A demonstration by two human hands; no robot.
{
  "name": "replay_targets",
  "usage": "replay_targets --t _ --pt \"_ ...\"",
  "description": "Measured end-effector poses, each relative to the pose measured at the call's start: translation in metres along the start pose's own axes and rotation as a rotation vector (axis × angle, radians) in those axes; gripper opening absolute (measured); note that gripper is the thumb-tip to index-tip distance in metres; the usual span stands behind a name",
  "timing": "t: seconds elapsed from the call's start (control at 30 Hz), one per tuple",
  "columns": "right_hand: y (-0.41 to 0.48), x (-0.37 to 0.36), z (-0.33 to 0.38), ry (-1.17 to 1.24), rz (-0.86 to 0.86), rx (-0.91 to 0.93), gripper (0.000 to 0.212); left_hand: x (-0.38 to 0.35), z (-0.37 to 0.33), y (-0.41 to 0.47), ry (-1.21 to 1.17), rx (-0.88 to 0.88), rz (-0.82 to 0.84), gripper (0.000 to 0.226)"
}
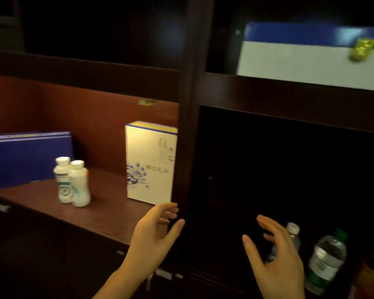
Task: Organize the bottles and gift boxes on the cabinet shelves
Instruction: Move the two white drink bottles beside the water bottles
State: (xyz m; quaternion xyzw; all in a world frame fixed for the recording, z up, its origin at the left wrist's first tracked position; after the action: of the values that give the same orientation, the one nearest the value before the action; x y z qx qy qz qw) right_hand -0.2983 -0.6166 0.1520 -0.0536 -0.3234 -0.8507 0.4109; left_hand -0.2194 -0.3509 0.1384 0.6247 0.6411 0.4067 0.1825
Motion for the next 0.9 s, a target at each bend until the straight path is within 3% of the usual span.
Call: replay_targets --t 0.47,0.9 --pt "-0.083 -0.199 0.157 0.105 0.294 0.161 0.053 0.263 0.048 -0.067 0.211 0.137 -0.278 0.031" --pt "-0.087 -0.328 0.201 0.130 0.482 0.204 0.046 0.343 0.108 -0.069 0.376 0.227 -0.355 0.030"
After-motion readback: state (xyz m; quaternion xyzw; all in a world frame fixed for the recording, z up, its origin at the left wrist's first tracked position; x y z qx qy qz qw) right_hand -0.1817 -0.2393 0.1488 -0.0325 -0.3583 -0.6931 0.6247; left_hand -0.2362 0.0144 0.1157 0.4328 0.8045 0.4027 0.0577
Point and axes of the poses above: each hand's wrist, its own y-axis towards the middle knuckle, its own x-axis out of the back of the hand, z = x × y, the point moved 7 cm from there along y, towards the middle knuckle, and after that the axes turned 14 degrees about -x, right-handed, at the moved point
